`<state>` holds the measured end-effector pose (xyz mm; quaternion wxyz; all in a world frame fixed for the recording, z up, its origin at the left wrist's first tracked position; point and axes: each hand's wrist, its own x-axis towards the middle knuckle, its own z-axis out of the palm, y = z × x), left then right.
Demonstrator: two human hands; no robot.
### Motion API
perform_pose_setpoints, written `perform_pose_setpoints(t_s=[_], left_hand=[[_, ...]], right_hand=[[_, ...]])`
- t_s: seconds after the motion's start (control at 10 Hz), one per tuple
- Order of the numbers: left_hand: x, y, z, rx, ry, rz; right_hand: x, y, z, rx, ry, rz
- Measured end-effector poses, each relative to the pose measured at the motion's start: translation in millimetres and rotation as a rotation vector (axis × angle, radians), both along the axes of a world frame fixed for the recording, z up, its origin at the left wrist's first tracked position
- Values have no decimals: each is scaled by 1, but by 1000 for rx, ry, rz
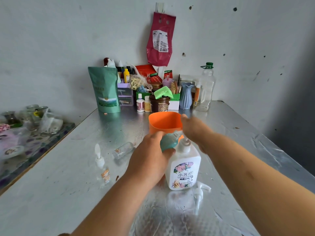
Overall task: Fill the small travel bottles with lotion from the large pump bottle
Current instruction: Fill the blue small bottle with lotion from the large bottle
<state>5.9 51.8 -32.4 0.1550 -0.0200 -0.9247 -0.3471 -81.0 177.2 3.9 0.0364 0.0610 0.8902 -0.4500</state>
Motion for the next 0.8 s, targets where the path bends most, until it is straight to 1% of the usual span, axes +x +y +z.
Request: perform_pose_setpoints(t_s=[0.3,0.4,0.5,0.6,0.7,0.8], left_hand=[[-1,2,-3,-22,-37,11],[3,2,-1,-18,-47,17],[6,1,3,-31,-38,33],[6,1,6,-24,-33,42],[5,2,7,-21,-28,37],[3,3,7,-24,-24,35]], right_hand=[[-5,-3,-24,11,137,-42],[0,-3,-15,3,123,-62],[-12,-2,-9,263,159,4],[-7,-3,-3,288,129,21],[-11,0,-8,220,132,-1],[-12,1,-8,285,129,44]])
